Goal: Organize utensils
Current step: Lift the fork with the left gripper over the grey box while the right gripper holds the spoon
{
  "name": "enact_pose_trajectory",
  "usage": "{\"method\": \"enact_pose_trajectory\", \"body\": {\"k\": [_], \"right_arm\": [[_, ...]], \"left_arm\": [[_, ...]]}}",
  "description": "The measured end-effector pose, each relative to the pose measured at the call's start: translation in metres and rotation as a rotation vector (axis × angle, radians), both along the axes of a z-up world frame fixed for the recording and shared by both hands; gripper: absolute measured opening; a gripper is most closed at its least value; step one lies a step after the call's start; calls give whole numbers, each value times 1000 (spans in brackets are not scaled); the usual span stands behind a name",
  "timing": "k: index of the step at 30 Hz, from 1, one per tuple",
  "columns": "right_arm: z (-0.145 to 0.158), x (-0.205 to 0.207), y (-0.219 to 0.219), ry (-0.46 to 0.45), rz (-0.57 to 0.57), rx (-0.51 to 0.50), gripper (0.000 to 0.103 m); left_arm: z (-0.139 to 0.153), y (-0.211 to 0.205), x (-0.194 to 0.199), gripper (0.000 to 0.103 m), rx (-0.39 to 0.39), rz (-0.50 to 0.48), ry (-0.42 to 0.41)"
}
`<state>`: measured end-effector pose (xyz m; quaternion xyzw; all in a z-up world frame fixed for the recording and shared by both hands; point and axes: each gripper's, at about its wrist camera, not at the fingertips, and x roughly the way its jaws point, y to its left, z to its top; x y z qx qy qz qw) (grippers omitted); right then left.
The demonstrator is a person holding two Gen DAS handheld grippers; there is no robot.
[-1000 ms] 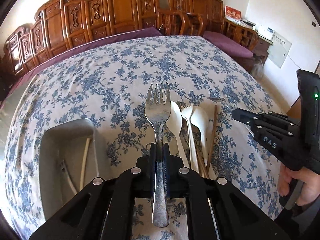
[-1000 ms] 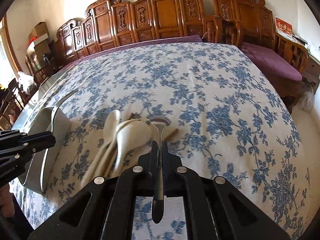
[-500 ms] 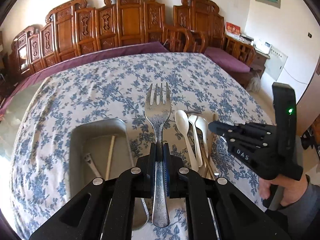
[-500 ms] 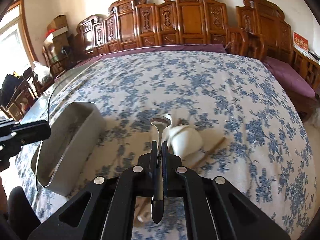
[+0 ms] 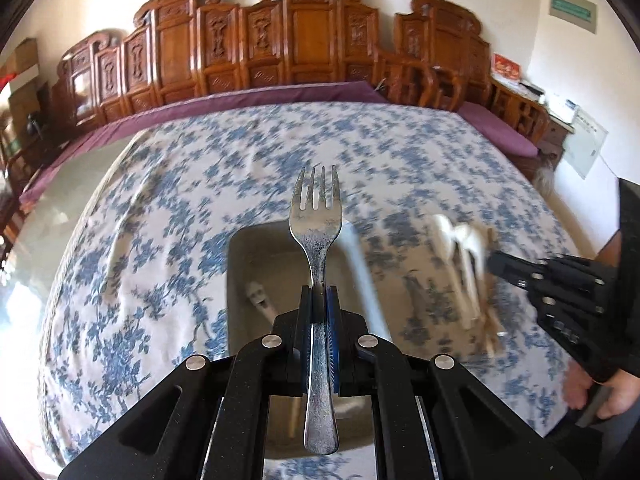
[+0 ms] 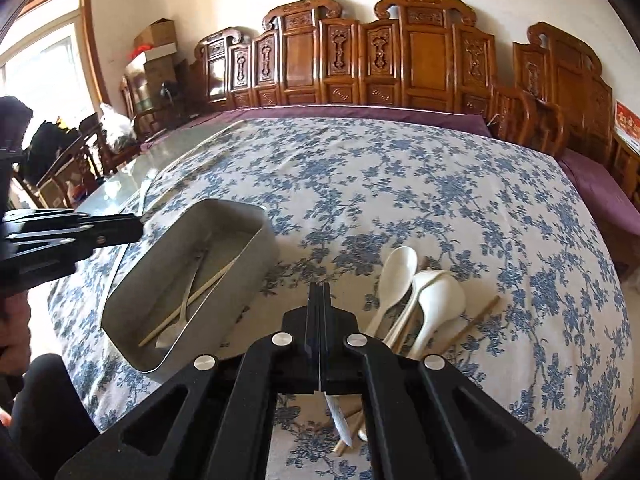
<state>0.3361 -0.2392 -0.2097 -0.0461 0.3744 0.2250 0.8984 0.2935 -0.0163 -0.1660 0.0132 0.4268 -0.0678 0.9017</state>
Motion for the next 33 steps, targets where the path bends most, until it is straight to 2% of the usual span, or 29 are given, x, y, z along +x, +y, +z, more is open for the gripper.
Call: {"method": "enact_pose_trajectory", "body": {"k": [1,3,6,9,13,15,17,21,24,28,30,33], "right_arm": [[-4,2,1,4,-9,-22,0],[-12,10,-7,58,-24,23,0],[-11,16,-23,65,-49,59,0],[-15,14,-23,105,14,105,1],[-31,2,1,135,112,28,4],[-42,-4,10,160,158,-4,14],[-50,-7,16,186,181,-22,19],[-59,-15,24,224,232,-44,19],[-67,-20,31,233,251,-104,19],[-69,-29,44,189,273,-212,19],[-69,-25,44,197,265,-219,6],[-68,-21,42,218,257,-205,3]], "left_arm": [[-7,2,4,6,8,6,14],[-16,7,9,6,8,19,31],[-23,11,12,6,5,28,43],[-23,14,10,6,-10,29,39],[-15,16,4,6,-30,21,21],[-10,15,1,6,-33,12,10],[-8,15,0,6,-36,9,5],[-7,17,1,6,-40,12,3],[-10,19,2,6,-41,18,9],[-14,23,3,6,-39,26,16],[-17,26,5,6,-36,32,23],[-23,30,7,6,-32,42,34]]}}
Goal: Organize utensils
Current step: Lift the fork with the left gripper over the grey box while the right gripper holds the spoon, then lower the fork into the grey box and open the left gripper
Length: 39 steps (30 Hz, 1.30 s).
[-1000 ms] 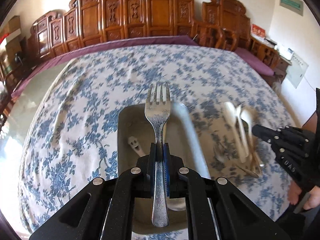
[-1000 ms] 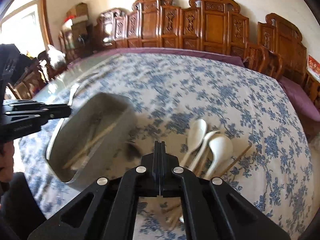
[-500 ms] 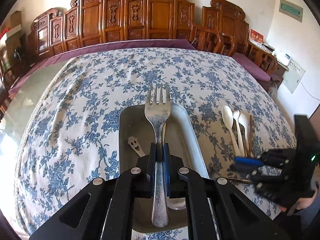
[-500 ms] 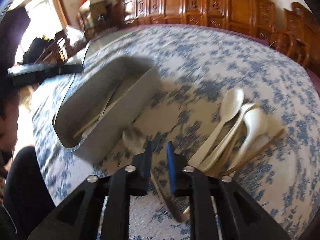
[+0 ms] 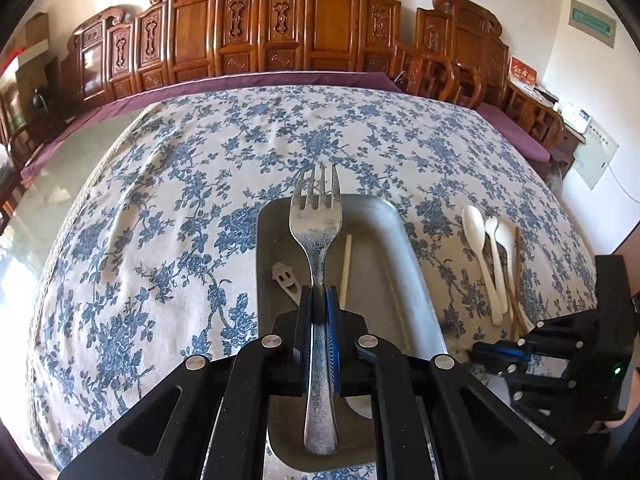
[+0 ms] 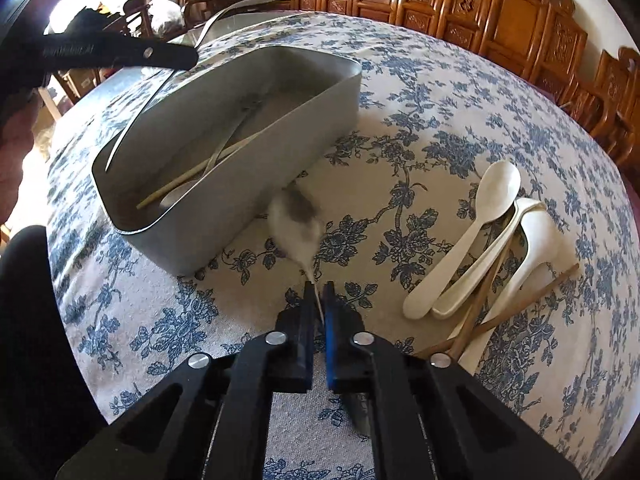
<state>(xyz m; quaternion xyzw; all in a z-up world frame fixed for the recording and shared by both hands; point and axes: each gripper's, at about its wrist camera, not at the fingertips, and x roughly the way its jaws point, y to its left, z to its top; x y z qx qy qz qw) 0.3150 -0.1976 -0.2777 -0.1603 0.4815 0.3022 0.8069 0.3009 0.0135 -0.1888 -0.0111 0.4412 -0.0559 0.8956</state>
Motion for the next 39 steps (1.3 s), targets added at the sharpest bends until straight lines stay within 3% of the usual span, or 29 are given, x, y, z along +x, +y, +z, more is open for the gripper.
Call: {"method": "enact_pose_trajectory", "body": {"k": [5,13,19,31,39], "right_arm": [[6,12,-9,-4,-54,38,3],[42,22,-24,-65,-135,167,3],[61,21,-13,-93,-130,213,3],[88,25,40,-110,-100,274,3],[79,36,87,-51,-109,291,3]], "left_arm": [[-8,4,4,6,12,1,18],[-28,-3,14,6,56,-36,90],[-44,-6,19,6,55,-47,140],[-13,14,-4,6,29,-24,16],[5,41,-19,6,18,9,-46]]}}
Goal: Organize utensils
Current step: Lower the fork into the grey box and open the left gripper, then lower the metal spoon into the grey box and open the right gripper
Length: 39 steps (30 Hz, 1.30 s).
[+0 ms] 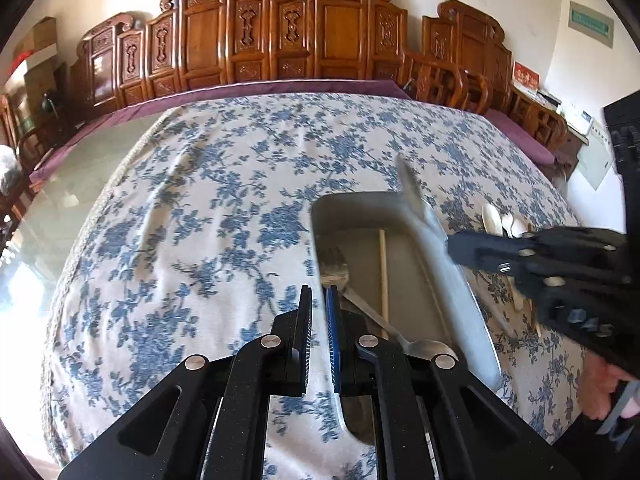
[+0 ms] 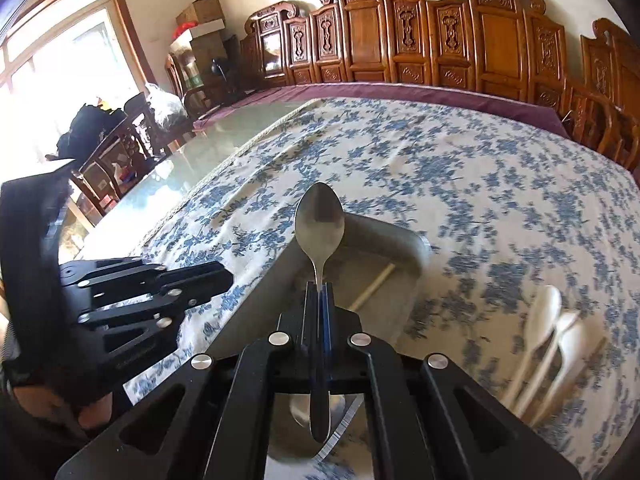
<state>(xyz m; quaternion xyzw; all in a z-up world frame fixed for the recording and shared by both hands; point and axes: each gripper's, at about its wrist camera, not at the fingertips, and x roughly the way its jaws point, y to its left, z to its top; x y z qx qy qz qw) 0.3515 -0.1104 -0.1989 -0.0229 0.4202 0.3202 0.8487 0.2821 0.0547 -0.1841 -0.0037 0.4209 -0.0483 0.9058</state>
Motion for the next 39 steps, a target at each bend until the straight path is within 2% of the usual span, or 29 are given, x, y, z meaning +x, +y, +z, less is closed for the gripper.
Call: {"method": "enact_pose_trajectory", "body": {"k": [7,11,16,24,30,32,39], "right_arm": [[-35,7,32,60,-9,-88,4],[-47,8,35,78,-13,-118,4],[-49,9,28,87,-28,-123,5],[-39,8,5,73,-41,-68,5],[-14,-3,-50,8,-106,-50,5],[-9,-6,-76,-16,-143,-73,5],[-13,-8,-157,-46,-277,-138,5]], "left_arm": [[1,18,-3,6,-16,18,-2],[1,25,-5,6,-26,30,-3],[1,25,-5,6,-30,30,-3],[4,11,-4,6,-27,16,-10],[8,-17,-2,7,-42,-30,-23],[10,-31,-2,15,-48,-52,-28],[9,-76,-3,31,-49,-123,-36]]}}
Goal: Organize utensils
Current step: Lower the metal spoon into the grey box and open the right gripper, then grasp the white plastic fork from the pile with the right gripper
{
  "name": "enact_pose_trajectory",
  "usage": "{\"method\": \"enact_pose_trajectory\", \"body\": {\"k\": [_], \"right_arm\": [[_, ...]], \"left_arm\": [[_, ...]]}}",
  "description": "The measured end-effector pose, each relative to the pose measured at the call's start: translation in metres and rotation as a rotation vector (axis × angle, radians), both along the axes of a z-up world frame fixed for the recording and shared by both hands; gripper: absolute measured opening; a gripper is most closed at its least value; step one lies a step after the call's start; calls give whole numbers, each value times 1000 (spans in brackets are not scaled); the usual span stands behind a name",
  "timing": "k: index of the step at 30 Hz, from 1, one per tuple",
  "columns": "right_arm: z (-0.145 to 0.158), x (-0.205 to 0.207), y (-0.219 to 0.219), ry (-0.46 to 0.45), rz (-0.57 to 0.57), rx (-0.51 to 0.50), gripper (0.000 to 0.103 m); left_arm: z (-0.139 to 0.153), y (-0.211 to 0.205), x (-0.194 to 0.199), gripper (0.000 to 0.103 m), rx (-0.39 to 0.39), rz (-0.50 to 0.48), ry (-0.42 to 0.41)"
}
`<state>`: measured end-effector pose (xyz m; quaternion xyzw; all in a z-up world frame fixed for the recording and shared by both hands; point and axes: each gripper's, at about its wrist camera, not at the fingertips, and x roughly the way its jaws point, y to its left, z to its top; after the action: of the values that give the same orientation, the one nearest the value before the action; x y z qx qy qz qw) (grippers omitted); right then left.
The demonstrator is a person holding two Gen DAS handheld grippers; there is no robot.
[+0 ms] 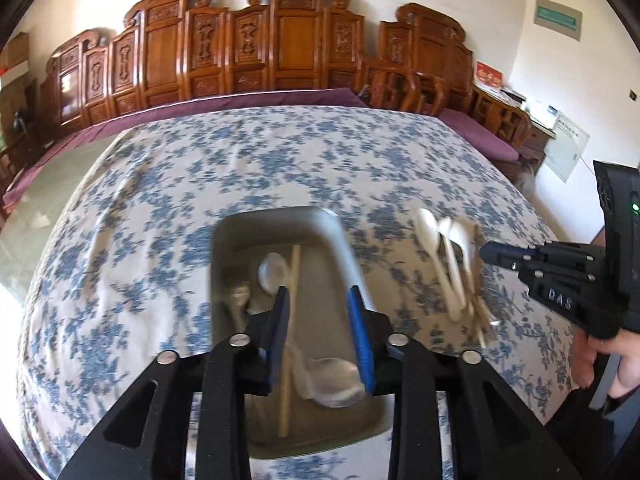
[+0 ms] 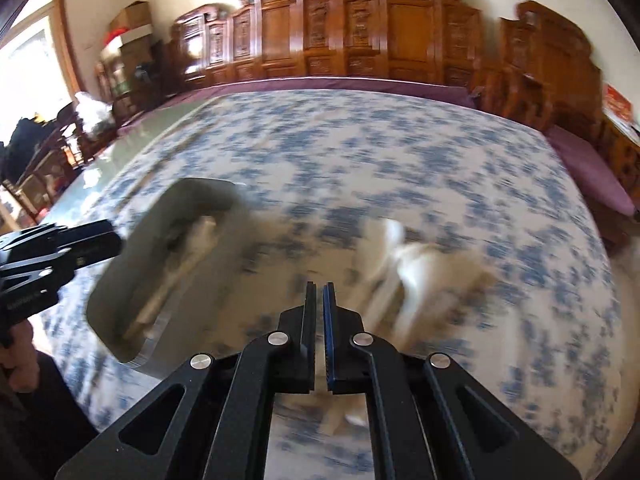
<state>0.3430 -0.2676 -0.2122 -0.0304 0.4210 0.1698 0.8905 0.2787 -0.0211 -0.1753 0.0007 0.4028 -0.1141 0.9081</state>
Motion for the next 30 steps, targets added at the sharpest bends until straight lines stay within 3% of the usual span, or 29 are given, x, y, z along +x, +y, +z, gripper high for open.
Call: {"method": "enact_pose_trajectory", "body": {"k": [2,5,22,30], "right_arm": [[-6,5,-14,7,-28,8,5],[-16,13,-20,15,-32,26,20],[-65,55,-1,64,-37,-57,19],[-61,53,-10,50,-54,-43,6]], "left_arm": [[-2,-10,-1,35,2,-14,1],[-6,-20,-1,36,-1,-28,9],[-15,-32,1,36,-3,-47,31],[-16,-41,-1,36,7,-59,30]]}}
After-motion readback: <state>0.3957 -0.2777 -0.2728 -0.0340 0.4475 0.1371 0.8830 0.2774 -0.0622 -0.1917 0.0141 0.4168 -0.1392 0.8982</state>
